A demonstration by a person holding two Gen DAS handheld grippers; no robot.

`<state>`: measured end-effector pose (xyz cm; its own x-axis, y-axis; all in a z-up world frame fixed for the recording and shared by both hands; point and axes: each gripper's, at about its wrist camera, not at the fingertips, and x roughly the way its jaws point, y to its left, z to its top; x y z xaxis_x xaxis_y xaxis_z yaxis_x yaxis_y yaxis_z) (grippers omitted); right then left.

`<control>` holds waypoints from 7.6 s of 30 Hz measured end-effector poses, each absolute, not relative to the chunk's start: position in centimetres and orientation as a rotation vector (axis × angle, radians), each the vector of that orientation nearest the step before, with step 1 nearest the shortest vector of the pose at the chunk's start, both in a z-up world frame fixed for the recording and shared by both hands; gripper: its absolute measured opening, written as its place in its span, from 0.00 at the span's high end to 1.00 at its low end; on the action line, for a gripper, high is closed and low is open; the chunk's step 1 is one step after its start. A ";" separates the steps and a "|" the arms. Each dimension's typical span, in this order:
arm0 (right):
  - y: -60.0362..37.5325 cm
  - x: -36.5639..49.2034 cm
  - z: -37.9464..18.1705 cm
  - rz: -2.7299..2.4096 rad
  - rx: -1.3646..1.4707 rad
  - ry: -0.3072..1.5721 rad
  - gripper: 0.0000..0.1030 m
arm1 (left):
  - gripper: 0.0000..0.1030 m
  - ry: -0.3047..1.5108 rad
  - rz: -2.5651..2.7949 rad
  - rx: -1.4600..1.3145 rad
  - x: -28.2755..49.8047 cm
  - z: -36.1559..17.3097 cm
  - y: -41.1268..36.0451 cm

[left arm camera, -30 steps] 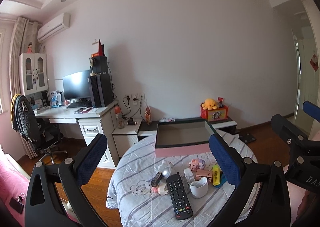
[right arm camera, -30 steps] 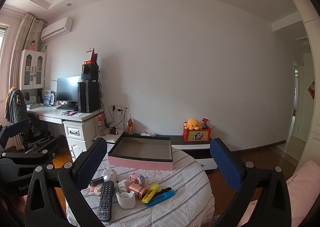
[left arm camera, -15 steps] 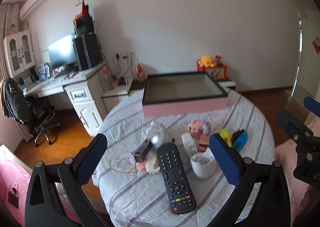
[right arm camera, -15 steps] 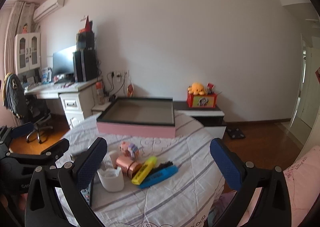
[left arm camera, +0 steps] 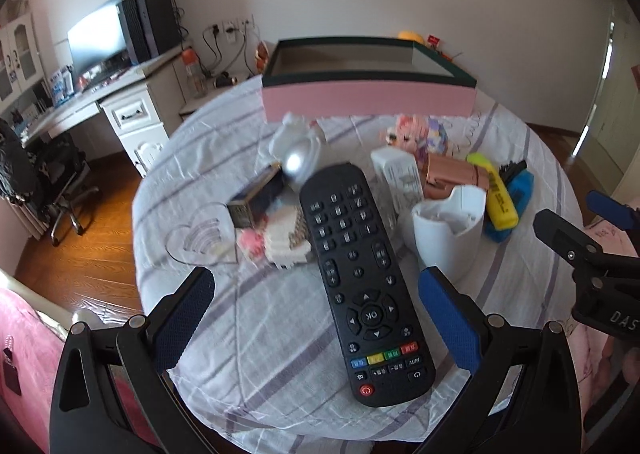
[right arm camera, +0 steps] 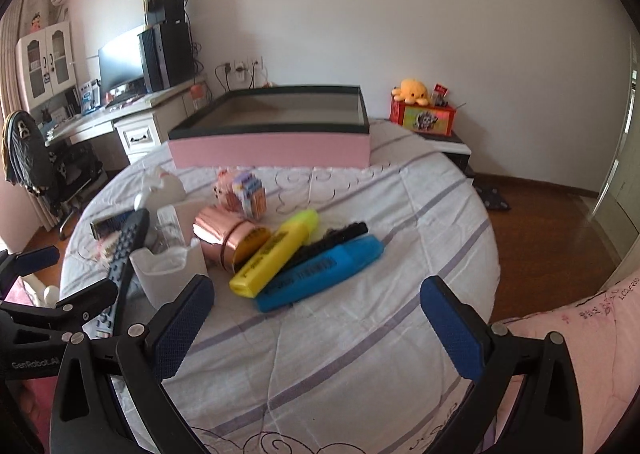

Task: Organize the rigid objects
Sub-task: 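Lower the left tool onto the black remote and close it, then lift the black remote with the left tool while the right tool grasps the white cup, then carry remote and cup into the pink box and open both tools, then move the left tool back and grasp the pink-and-white block figure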

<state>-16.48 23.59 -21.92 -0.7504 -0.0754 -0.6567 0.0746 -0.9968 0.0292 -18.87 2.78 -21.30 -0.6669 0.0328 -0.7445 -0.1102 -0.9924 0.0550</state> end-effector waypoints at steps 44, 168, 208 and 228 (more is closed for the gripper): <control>24.4 -18.0 -24.6 -2.800 1.096 -0.028 0.00 | 0.58 0.018 2.659 -1.040 -18.7 -23.1 1.0; 21.0 -44.8 -20.1 -2.604 1.202 0.035 0.23 | 0.14 0.023 2.742 -1.173 -46.4 -15.9 3.4; 24.0 -15.5 -17.6 -2.852 0.869 -0.043 0.00 | 0.00 0.041 2.947 -0.845 -18.1 -15.4 -2.5; 25.0 -18.4 -23.2 -2.796 1.104 -0.055 0.00 | 0.00 0.085 2.820 -1.108 -22.2 -22.6 0.1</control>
